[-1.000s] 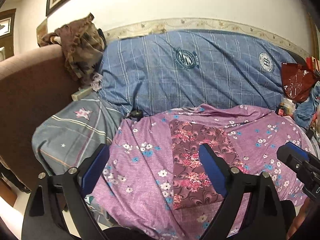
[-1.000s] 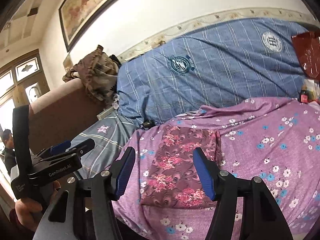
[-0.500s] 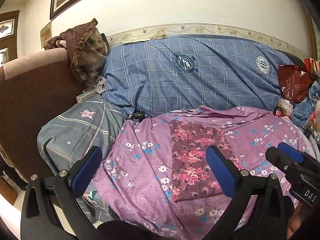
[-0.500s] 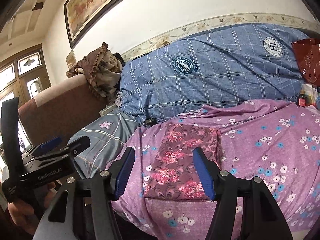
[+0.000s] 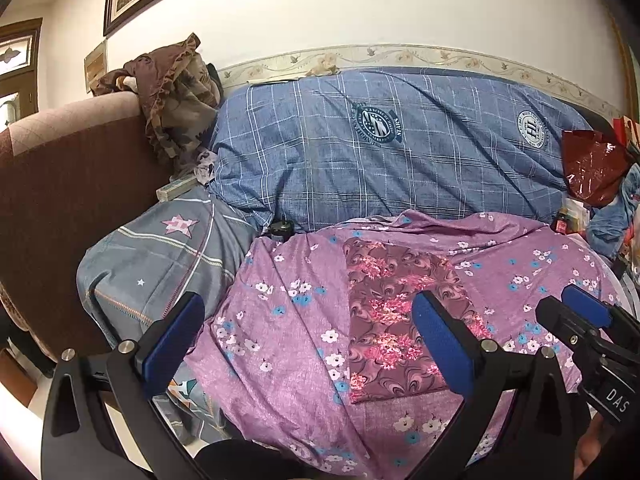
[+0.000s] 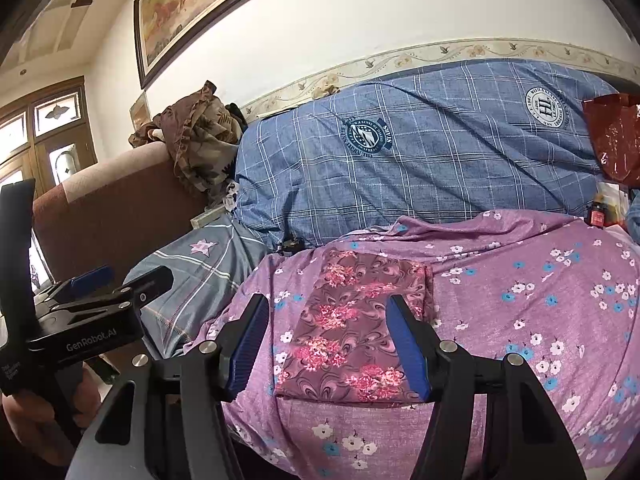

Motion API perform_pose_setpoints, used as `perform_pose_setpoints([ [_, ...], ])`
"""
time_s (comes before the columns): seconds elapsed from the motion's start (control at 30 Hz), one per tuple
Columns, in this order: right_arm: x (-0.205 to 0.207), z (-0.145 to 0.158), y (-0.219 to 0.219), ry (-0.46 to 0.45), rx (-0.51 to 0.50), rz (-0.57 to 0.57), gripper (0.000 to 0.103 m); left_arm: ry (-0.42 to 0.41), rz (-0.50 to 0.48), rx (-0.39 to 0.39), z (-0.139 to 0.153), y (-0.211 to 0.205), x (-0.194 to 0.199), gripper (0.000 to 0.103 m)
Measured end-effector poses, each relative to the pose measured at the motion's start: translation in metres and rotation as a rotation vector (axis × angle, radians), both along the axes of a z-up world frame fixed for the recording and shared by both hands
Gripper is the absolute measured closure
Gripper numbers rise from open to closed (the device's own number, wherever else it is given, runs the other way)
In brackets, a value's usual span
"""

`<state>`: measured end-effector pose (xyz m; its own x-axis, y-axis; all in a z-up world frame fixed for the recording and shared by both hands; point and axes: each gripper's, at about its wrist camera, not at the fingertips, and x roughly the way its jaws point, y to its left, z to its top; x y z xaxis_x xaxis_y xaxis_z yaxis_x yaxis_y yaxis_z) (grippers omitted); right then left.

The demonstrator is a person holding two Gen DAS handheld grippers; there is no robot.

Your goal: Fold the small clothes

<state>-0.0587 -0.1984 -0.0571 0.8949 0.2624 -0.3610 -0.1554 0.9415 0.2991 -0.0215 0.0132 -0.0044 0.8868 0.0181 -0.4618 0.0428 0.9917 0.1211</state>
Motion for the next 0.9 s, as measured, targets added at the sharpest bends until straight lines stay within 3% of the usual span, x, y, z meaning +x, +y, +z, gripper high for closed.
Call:
perform_pose_setpoints([
  [0.9,0.007,-0.004,0.011,0.008,-0.017,0.019,0.04,0.013,-0.006,-0.016,-0.011,0.007,0.007,0.0],
])
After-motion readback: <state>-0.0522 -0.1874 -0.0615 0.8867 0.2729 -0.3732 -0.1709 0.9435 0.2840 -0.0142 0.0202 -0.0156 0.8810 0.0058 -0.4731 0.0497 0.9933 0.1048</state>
